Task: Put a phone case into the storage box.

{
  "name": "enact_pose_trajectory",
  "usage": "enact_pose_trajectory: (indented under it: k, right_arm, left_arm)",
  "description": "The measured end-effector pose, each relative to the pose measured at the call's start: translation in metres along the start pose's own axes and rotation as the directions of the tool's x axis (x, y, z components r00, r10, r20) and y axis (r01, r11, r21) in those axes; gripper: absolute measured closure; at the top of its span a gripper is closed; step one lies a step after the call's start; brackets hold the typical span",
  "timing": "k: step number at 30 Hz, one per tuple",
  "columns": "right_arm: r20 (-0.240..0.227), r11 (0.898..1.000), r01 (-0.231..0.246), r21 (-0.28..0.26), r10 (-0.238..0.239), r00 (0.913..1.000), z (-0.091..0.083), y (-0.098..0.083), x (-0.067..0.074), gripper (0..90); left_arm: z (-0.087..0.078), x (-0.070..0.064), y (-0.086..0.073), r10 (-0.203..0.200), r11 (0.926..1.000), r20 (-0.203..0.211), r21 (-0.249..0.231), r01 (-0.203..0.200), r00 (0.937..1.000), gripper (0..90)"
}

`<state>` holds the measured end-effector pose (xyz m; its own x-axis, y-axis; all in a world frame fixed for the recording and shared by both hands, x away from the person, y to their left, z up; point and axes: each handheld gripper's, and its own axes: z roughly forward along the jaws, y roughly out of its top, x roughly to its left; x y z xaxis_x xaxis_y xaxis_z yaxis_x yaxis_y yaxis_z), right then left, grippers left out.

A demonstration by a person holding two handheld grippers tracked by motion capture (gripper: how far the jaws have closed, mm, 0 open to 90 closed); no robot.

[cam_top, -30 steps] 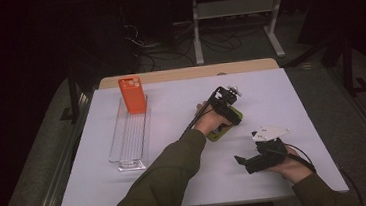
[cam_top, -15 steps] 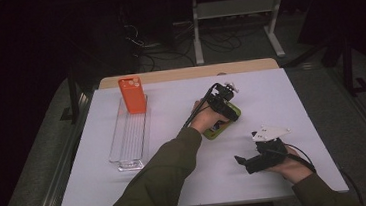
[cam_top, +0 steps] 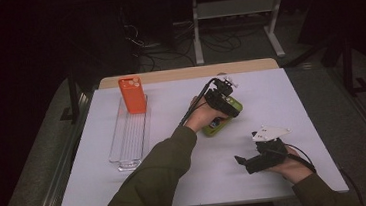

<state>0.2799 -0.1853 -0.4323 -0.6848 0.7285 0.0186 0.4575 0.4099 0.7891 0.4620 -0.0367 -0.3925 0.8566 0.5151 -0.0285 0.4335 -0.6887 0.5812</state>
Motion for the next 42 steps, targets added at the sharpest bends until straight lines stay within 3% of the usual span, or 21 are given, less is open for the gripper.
enact_pose_trajectory:
  k: [8,12,24,33,34,42]
  right_arm:
    - [0.004,1.000,0.007,-0.003,-0.007,1.0000,0.000,0.000,-0.001,0.0]
    - [0.005,1.000,0.010,0.002,-0.010,0.9999,0.000,0.000,-0.001,0.0]
    - [0.005,1.000,0.004,0.000,-0.004,1.0000,0.001,0.000,0.000,0.0]
    - [0.006,1.000,0.015,0.004,-0.015,0.9999,0.001,0.000,-0.001,0.0]
    - [0.007,1.000,0.016,0.003,-0.016,0.9998,0.001,0.000,-0.001,0.0]
    - [0.006,1.000,0.015,0.005,-0.015,0.9999,0.002,0.000,-0.001,0.0]
  left_arm:
    - [-0.018,-0.001,0.002,0.008,0.9991,0.022,-0.042,-0.007,0.9997,16.2]
    - [-0.027,-0.001,0.002,-0.012,0.9969,0.038,-0.077,0.015,0.9992,16.2]
    - [-0.053,0.004,-0.003,0.006,0.9902,0.027,-0.139,-0.002,0.9996,16.2]
    - [-0.069,0.014,-0.013,-0.017,0.9835,0.027,-0.180,0.021,0.9995,16.2]
    - [-0.073,0.017,-0.014,0.002,0.9865,0.022,-0.164,0.002,0.9997,16.2]
    - [-0.091,0.027,-0.022,-0.028,0.9765,0.022,-0.213,0.032,0.9994,16.2]
